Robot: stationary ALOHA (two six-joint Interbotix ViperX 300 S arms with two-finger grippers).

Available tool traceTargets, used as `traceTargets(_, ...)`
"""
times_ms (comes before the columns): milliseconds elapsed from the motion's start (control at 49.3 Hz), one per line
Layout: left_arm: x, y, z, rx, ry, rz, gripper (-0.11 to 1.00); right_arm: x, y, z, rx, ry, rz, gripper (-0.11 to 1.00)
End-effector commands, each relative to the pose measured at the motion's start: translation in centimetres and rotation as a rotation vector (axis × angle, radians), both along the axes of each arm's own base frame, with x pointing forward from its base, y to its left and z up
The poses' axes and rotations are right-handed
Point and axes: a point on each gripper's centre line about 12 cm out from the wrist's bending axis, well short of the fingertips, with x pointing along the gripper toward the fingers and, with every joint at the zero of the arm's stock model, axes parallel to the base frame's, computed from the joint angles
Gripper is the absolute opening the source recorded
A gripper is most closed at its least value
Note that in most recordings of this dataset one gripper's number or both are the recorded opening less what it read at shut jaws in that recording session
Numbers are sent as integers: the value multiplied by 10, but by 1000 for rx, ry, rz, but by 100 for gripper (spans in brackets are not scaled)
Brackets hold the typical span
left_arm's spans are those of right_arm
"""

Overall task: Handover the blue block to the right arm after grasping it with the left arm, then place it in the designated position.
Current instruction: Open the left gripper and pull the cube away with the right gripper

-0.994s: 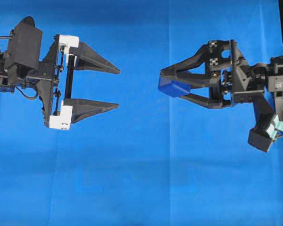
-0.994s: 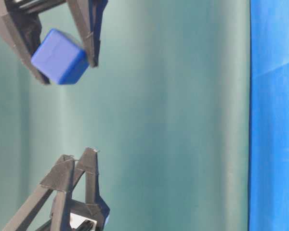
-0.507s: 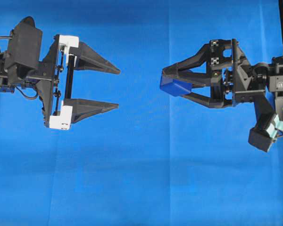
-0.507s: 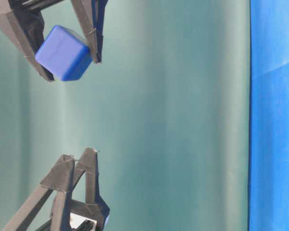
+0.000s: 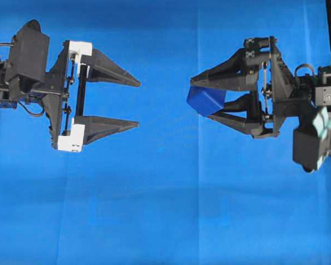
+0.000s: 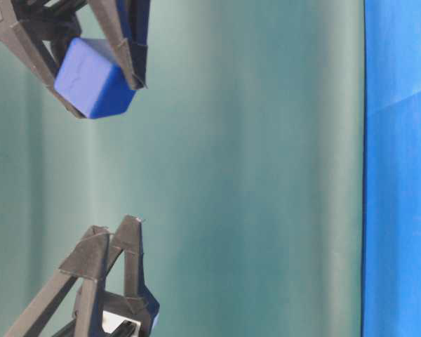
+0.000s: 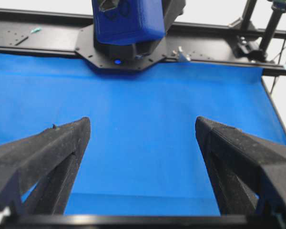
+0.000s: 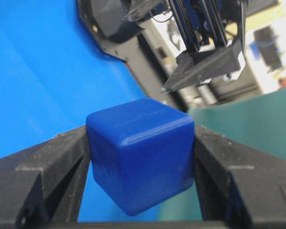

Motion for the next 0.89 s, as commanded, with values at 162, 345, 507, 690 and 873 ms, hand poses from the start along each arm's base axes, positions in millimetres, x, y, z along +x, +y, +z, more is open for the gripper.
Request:
traceTargets(162, -2, 1, 12, 8, -37, 1, 93, -1, 1, 9, 333, -17, -64, 54)
traceTargets(345, -2, 0, 11, 9, -33, -2, 93, -2, 0, 10, 585, -10, -118, 54)
traceTargets(507, -2, -1, 11, 11, -33, -3, 93, -3, -1, 10, 703, 0, -154, 54)
traceTargets(690, -2, -1, 11, 11, -34, -3, 93, -4, -2, 8, 716, 15, -177, 54)
traceTargets(873, -2, -2, 12, 11, -36, -6, 93, -4, -2, 9, 719, 14, -178, 54)
